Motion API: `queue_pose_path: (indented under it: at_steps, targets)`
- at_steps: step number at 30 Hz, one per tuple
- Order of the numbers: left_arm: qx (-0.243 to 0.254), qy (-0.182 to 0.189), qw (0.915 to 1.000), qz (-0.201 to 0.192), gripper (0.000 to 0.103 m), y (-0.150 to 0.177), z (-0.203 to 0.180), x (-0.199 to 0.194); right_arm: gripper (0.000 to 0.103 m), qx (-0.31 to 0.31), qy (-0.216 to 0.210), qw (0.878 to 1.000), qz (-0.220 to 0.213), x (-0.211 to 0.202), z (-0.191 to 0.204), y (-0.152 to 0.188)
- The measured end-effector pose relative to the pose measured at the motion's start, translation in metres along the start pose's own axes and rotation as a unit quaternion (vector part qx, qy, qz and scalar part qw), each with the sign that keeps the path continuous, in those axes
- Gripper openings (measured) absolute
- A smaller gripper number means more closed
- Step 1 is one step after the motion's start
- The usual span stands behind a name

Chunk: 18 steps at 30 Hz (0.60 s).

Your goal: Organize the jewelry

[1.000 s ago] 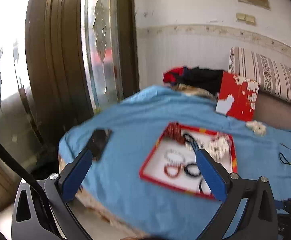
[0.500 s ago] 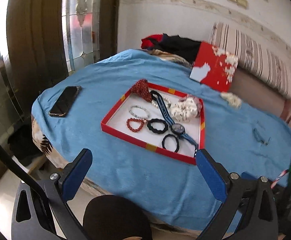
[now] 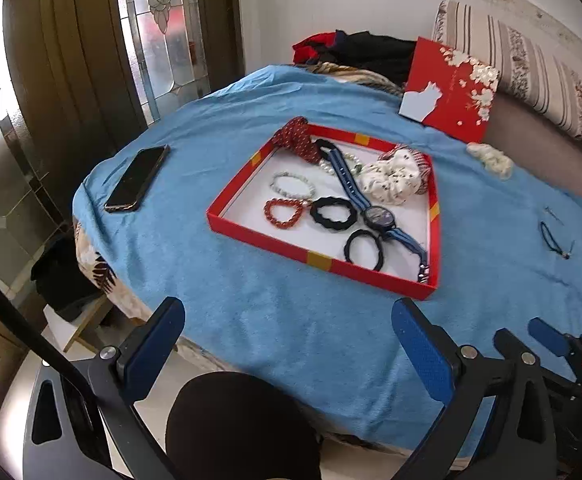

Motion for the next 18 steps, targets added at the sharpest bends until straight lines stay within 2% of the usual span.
queue_pose_path:
  at_steps: [18]
  targets:
    - [0.011, -0.032, 0.9994, 0.003, 0.103, 0.004, 0.004, 0.01, 0.063, -0.009, 0.017, 1.0, 0.013, 0.008, 0.01, 0.0]
Point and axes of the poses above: each gripper's, at about its wrist camera, not at the fingertips, and x roughly the way its jaws point, z to its left, y to its underside, the point moved 5 cm from there along x, roughly the way its jaws point, and after that the axes turned 5 degrees about -x, right-handed, at the moved point
